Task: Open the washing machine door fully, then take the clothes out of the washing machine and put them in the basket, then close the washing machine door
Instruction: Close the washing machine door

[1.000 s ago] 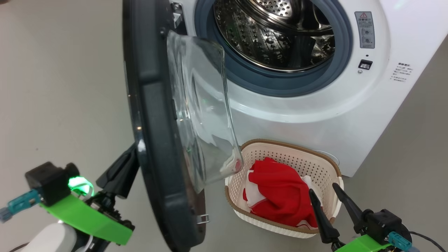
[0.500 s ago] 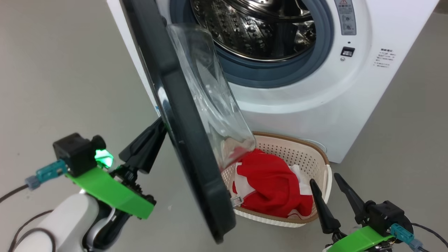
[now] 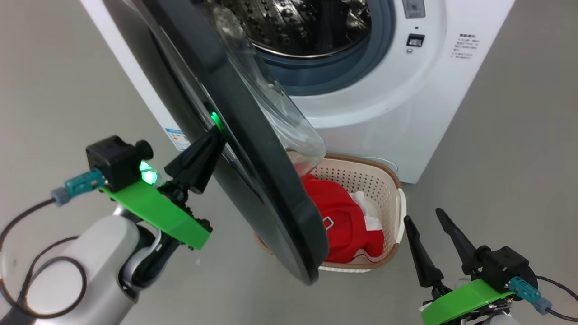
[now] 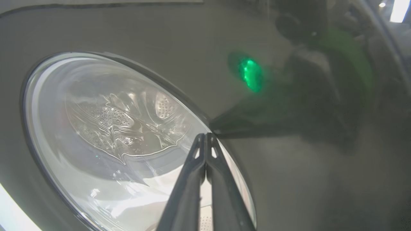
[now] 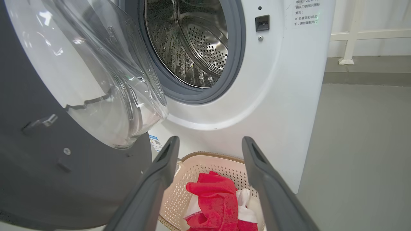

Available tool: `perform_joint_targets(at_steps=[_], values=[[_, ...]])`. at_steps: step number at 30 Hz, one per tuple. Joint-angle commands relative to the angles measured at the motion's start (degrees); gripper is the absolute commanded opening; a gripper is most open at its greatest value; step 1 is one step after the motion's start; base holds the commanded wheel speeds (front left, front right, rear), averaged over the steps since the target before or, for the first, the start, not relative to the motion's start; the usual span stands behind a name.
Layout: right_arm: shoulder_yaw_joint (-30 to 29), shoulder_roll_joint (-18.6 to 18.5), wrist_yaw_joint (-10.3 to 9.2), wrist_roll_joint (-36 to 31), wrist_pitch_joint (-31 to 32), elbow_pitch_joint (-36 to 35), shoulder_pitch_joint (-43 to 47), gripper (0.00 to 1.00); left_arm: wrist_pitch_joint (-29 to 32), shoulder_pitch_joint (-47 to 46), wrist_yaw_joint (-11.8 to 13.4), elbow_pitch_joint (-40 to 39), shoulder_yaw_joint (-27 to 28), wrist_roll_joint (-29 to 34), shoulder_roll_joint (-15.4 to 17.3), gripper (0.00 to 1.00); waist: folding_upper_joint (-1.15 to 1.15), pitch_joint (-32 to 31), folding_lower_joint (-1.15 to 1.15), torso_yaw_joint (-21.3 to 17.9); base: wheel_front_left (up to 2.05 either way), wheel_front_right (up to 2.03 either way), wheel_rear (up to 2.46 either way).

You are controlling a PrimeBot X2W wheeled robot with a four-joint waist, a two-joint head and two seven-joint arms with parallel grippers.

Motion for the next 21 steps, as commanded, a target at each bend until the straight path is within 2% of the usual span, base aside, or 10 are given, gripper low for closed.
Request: perform_joint_targets(at_steps=[1, 21], values=[[0.92, -0.11, 0.36, -0.24, -0.38, -1.49, -1.71, 1.0, -0.45, -3.38, -0.41, -0.99, 1.99, -0.76, 1.27, 0.0, 0.0, 1.38, 0.0, -1.4, 0.0, 0.0, 0.0], [-3.52, -0.11, 0.36, -0.82, -0.38, -3.72, -1.48, 1.0, -0.45, -8.67, -0.41, 3.44, 5.86, -1.33, 2.49, 0.0, 0.0, 6.45, 0.0, -9.88, 0.0, 0.0, 0.0]])
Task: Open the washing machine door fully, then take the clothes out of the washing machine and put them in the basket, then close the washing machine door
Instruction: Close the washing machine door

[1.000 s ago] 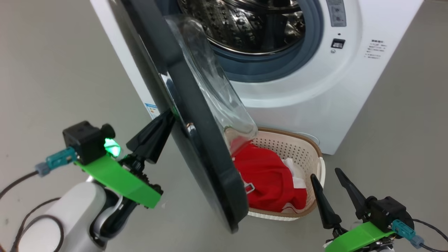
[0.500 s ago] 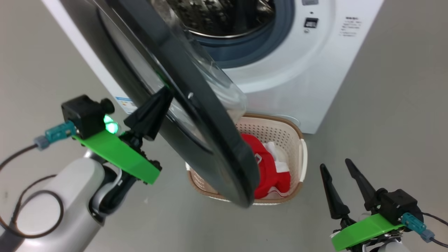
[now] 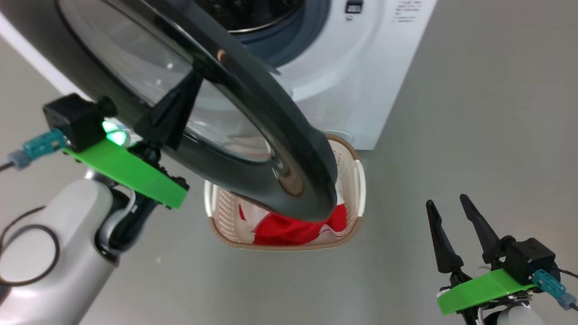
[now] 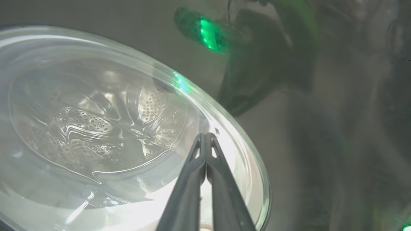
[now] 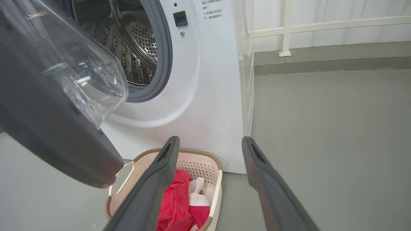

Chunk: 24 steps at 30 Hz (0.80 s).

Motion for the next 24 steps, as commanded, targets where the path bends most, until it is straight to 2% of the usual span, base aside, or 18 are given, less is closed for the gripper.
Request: perform_joint_targets(at_steps=[1, 24], values=[[1.08, -0.15, 0.36, -0.19, -0.38, -1.71, -0.96, 1.0, -0.44, -2.96, -0.33, -0.43, 2.91, -0.08, 2.44, 0.0, 0.0, 1.14, 0.0, -1.59, 0.0, 0.0, 0.0], [0.53, -0.15, 0.36, 1.19, -0.38, -3.89, -1.32, 1.0, -0.44, -10.64, -0.33, 6.92, 5.34, -2.61, 4.25, 0.0, 0.0, 5.12, 0.0, -7.98, 0.0, 0.0, 0.0]])
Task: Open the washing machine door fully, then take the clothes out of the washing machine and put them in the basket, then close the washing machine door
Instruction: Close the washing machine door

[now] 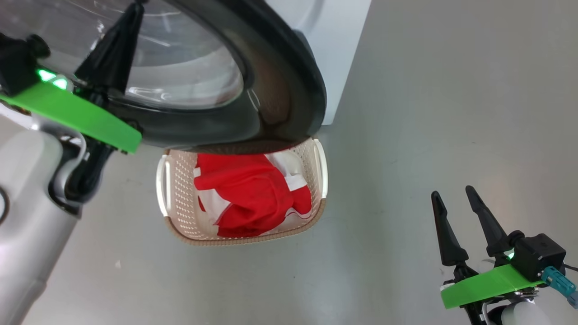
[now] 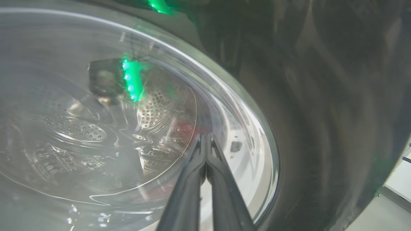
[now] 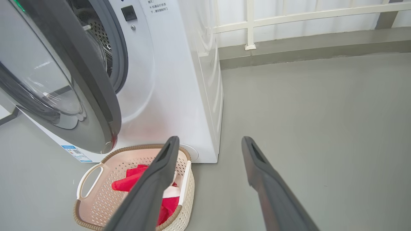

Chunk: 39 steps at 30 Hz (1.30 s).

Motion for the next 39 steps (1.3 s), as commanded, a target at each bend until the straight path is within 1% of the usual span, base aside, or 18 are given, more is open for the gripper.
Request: perform_joint_targets(at_steps=[1, 9, 16, 22, 27, 32, 36, 39], values=[[1.34, -0.19, 0.36, 0.22, -0.38, -1.52, -1.22, 1.0, -0.28, -2.84, -0.31, -0.21, 2.6, -0.83, 2.85, 0.0, 0.0, 0.49, 0.0, -0.61, 0.0, 0.0, 0.0], [1.63, -0.19, 0.36, 0.47, -0.38, -1.75, -1.5, 1.0, -0.28, -4.18, -0.31, 1.69, 2.91, -1.39, 3.01, 0.0, 0.0, 0.79, 0.0, -1.78, 0.0, 0.0, 0.0], [1.34, -0.19, 0.36, 0.35, -0.38, -1.76, -1.39, 1.0, -0.28, -3.1, -0.31, 1.54, 2.27, -1.33, 2.82, 0.0, 0.0, 0.45, 0.0, -1.04, 0.0, 0.0, 0.0], [1.27, -0.19, 0.36, -0.4, -0.38, -1.23, -1.25, 1.0, -0.28, 0.98, -0.31, 0.91, 3.07, -1.15, 1.57, 0.0, 0.0, -1.19, 0.0, 0.88, 0.0, 0.0, 0.0], [1.39, -0.19, 0.36, -1.16, -0.38, -0.86, -0.85, 1.0, -0.28, 6.14, -0.31, -0.29, 4.33, -0.45, 0.08, 0.0, 0.0, -2.98, 0.0, 2.45, 0.0, 0.0, 0.0], [1.46, -0.19, 0.36, -1.68, -0.38, -0.48, -0.62, 1.0, -0.28, 10.52, -0.31, -0.58, 5.9, 0.89, -0.97, 0.0, 0.0, -4.51, 0.0, 3.53, 0.0, 0.0, 0.0], [1.46, -0.19, 0.36, -1.95, -0.38, 0.02, -0.04, 1.0, -0.28, 15.09, -0.31, -0.65, 8.25, 2.19, -2.09, 0.0, 0.0, -6.12, 0.0, 4.41, 0.0, 0.0, 0.0], [1.37, -0.19, 0.36, -1.97, -0.38, 0.33, 0.57, 1.0, -0.28, 18.6, -0.31, -0.69, 10.17, 2.95, -2.74, 0.24, 0.0, -7.3, 0.0, 4.98, 0.0, 0.0, 0.0]])
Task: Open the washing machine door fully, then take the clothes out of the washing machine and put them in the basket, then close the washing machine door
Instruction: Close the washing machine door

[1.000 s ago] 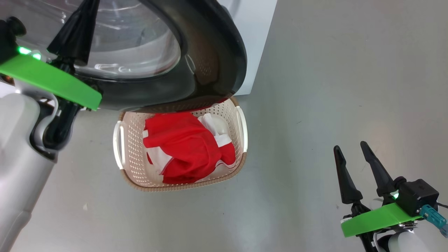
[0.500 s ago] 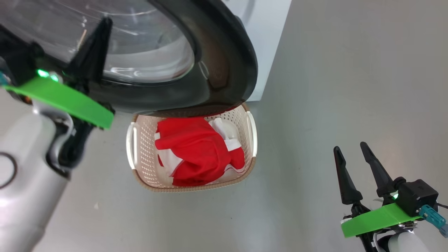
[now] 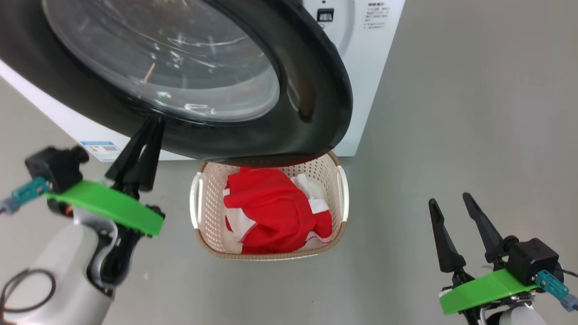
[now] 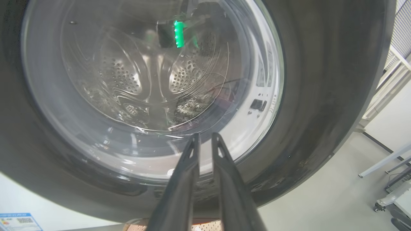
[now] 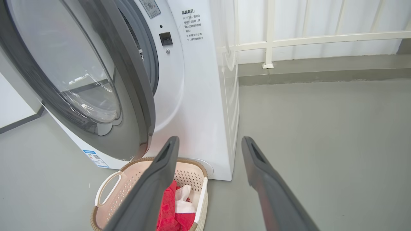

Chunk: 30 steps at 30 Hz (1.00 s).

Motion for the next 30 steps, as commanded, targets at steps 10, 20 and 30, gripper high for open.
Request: perform_joint_targets(at_steps=[10, 20, 30], values=[[0.8, -0.2, 0.36, -0.27, -0.38, -0.75, 2.16, 1.0, -0.28, 9.94, -0.32, -1.83, 9.0, 5.74, 1.51, 0.96, 0.0, -3.92, 0.0, 2.27, 0.0, 0.0, 0.0], [0.5, -0.2, 0.36, -0.06, -0.38, -0.5, 3.77, 1.0, -0.28, 18.14, -0.32, -2.21, 15.36, 12.96, 0.2, 1.0, 0.0, -6.28, 0.0, 3.26, 0.0, 0.0, 0.0], [-0.07, -0.2, 0.36, -0.12, -0.38, -0.97, 5.13, 1.0, -0.28, 25.92, -0.32, -6.38, 23.79, 22.28, -2.27, 1.0, 0.0, -7.9, 0.0, 3.37, 0.0, 0.0, 0.0]])
